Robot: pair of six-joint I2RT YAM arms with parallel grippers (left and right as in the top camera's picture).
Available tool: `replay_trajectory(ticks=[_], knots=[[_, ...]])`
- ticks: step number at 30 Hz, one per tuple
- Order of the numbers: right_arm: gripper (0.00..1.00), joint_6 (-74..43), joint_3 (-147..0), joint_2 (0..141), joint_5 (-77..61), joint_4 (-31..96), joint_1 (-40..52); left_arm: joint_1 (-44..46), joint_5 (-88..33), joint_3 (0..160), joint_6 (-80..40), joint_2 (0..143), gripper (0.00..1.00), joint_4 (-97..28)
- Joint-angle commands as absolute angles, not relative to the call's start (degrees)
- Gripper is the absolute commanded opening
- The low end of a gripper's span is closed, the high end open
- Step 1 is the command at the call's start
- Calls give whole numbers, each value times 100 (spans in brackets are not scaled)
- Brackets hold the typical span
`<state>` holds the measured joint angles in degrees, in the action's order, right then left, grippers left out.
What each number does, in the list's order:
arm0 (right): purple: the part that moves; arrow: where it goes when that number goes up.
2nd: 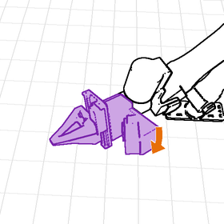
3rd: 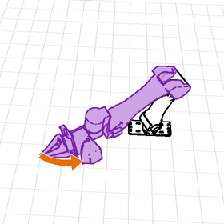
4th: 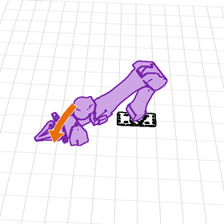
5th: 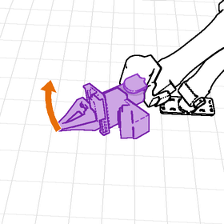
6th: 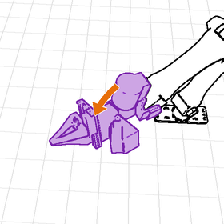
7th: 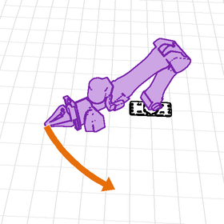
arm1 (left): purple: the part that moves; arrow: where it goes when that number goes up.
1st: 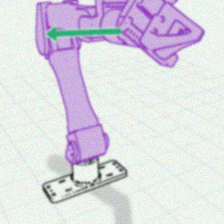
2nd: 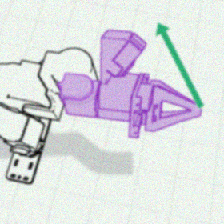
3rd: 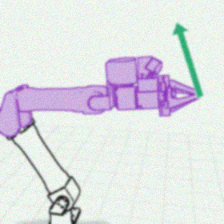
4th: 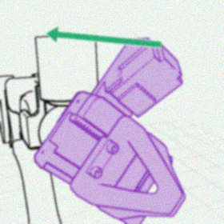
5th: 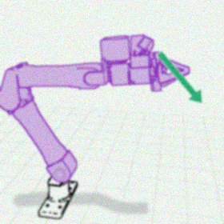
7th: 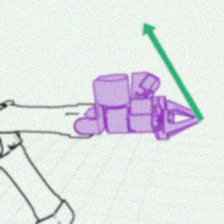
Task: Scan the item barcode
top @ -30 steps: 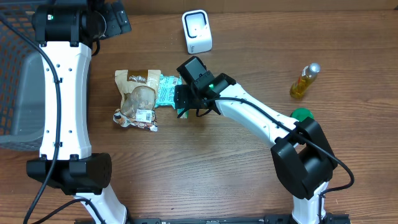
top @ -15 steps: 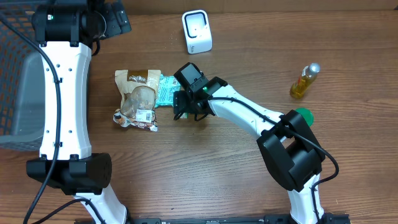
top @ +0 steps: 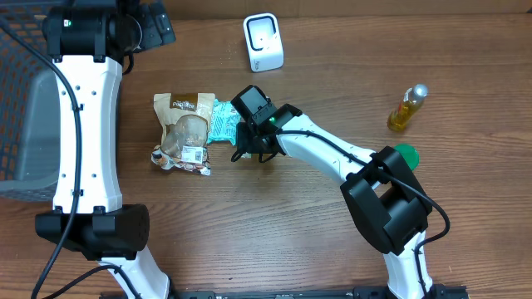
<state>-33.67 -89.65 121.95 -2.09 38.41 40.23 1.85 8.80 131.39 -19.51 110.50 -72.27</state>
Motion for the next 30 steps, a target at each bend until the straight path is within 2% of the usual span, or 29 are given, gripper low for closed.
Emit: replay_trajectory(ticks=[1, 24, 30], knots=[[46, -3367, -8995, 12283, -126, 3861, 4053, 191, 895, 13249, -1973, 11015, 100, -7220], [45, -3367, -8995, 12283, -10, 3942, 4053, 191, 895, 13246, -1970, 11015, 100, -7220], [49, -3295, -9000, 12280, -1, 3752, 4053, 191, 895, 13246, -1970, 11015, 100, -7220]])
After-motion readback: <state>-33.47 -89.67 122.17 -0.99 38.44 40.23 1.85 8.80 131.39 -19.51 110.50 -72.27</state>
